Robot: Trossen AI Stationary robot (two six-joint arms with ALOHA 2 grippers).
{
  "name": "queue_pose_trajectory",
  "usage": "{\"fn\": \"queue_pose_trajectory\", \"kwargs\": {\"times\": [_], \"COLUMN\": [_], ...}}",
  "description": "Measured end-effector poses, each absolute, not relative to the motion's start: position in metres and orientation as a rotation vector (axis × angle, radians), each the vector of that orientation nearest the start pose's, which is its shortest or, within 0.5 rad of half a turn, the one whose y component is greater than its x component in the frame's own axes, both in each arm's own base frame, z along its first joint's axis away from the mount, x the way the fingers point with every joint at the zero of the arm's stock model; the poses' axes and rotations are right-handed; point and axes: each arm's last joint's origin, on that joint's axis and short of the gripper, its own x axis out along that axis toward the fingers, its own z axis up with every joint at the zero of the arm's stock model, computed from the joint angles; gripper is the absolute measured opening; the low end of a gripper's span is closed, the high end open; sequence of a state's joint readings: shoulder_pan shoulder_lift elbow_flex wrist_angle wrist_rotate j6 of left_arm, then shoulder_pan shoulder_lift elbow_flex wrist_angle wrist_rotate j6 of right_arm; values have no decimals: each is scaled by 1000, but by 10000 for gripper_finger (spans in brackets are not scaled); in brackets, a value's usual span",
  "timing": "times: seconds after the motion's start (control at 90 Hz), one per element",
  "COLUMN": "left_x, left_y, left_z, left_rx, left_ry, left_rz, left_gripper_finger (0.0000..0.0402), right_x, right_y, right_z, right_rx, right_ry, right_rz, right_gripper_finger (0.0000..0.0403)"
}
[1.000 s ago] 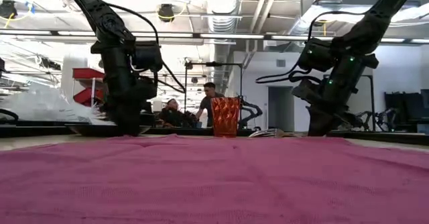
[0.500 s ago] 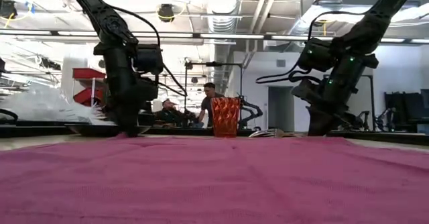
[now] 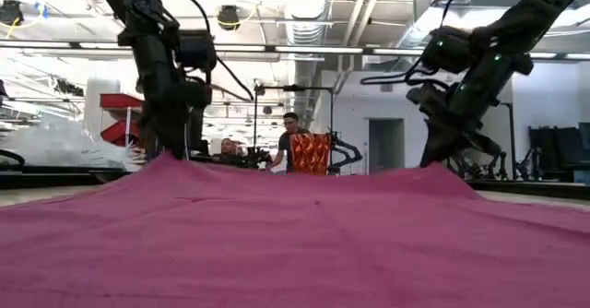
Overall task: Set table place
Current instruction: Fold the pink table napkin
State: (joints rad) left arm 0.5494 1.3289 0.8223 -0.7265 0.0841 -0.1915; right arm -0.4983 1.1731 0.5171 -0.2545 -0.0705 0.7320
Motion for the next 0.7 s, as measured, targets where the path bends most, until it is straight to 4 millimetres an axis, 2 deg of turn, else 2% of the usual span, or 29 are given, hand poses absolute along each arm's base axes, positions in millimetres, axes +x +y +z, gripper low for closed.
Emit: {"fn": "queue_pose_trajectory", "kwargs": {"times": [0.311, 0.7], "left_x": [191, 200], "left_y": [96, 53], "left_z": [229, 238], "left_rx": [-570, -650], "left_ry": [1048, 1018], "left_rz": [510, 441], "left_gripper_finger": [0, 0], "right_x": [175, 168], "right_y": [-79, -41], "right_z": [196, 210], "right_rx": [937, 948], "right_ry": [596, 615], "right_rz": [-634, -524], "right_gripper_finger": [0, 0]}}
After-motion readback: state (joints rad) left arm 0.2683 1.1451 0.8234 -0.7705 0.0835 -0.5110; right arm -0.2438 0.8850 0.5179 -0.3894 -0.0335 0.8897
